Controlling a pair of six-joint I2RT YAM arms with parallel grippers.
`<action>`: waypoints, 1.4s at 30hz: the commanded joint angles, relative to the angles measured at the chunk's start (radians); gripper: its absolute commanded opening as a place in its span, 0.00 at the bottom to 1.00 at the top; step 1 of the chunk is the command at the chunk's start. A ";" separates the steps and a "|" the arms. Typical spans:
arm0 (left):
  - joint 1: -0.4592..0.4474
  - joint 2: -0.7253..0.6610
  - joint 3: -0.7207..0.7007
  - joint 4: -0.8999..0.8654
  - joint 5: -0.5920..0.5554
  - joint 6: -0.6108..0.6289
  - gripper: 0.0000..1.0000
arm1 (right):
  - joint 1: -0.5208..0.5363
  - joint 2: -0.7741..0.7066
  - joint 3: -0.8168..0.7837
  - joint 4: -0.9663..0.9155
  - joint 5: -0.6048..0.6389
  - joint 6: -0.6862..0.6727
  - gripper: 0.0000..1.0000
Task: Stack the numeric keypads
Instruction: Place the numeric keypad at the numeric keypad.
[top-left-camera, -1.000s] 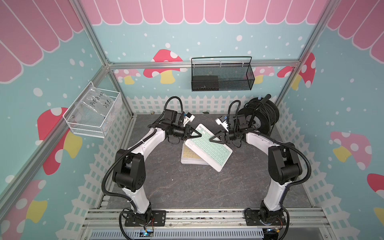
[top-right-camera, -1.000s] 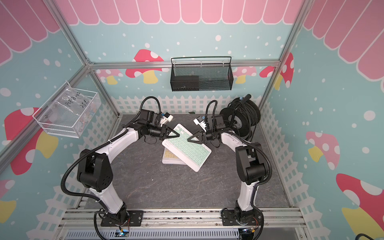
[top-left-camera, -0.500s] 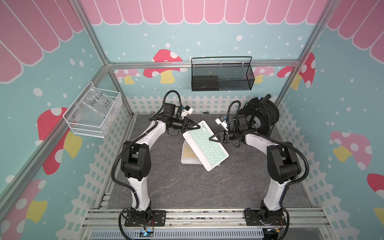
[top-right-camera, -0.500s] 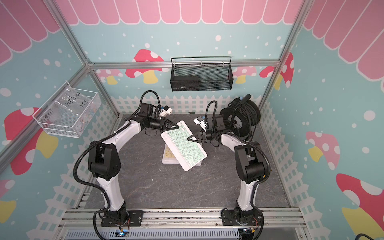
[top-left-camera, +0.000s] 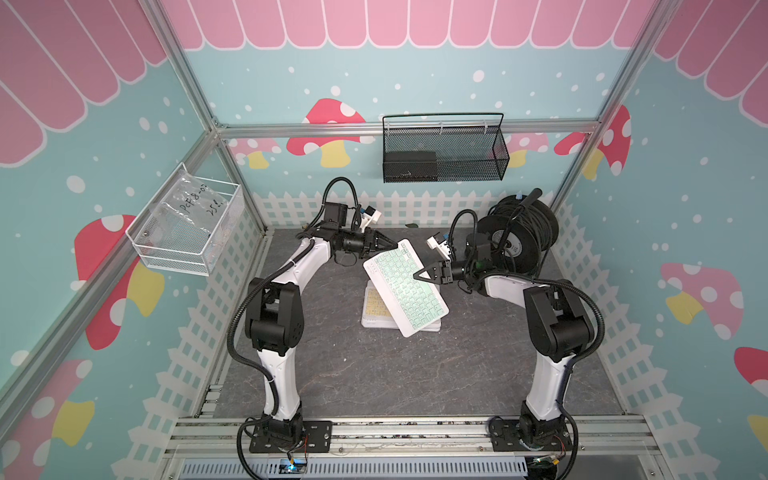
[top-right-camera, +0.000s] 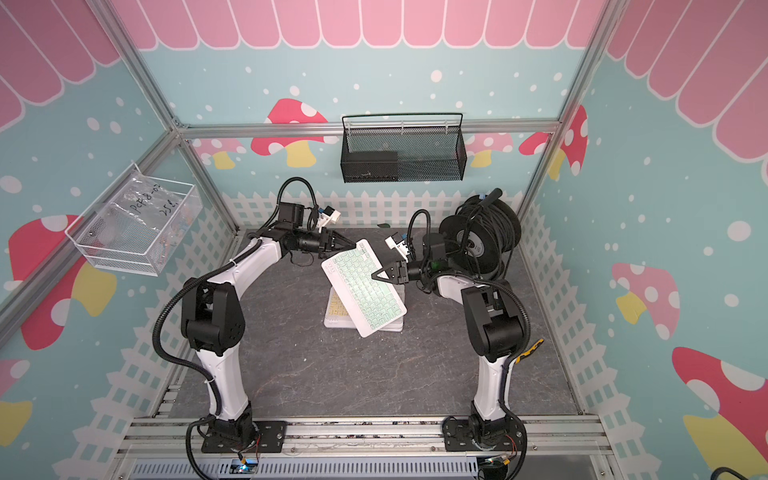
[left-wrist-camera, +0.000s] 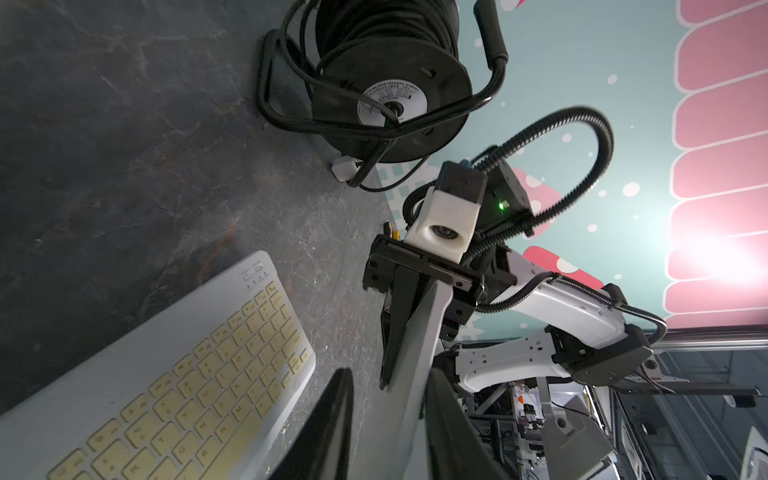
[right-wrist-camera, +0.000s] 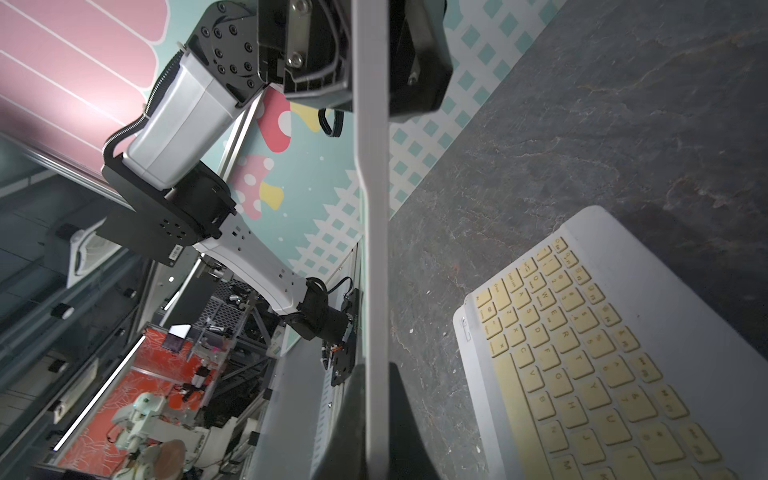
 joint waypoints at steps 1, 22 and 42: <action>0.056 -0.073 -0.106 0.346 -0.064 -0.251 0.46 | -0.006 0.046 -0.051 0.720 0.035 0.559 0.03; -0.092 -0.986 -1.101 0.470 -0.961 -0.605 0.79 | 0.006 -0.027 -0.096 0.635 0.654 0.740 0.01; -0.289 -0.908 -1.179 0.854 -1.057 -0.713 0.82 | 0.132 -0.034 -0.233 0.722 0.971 0.870 0.02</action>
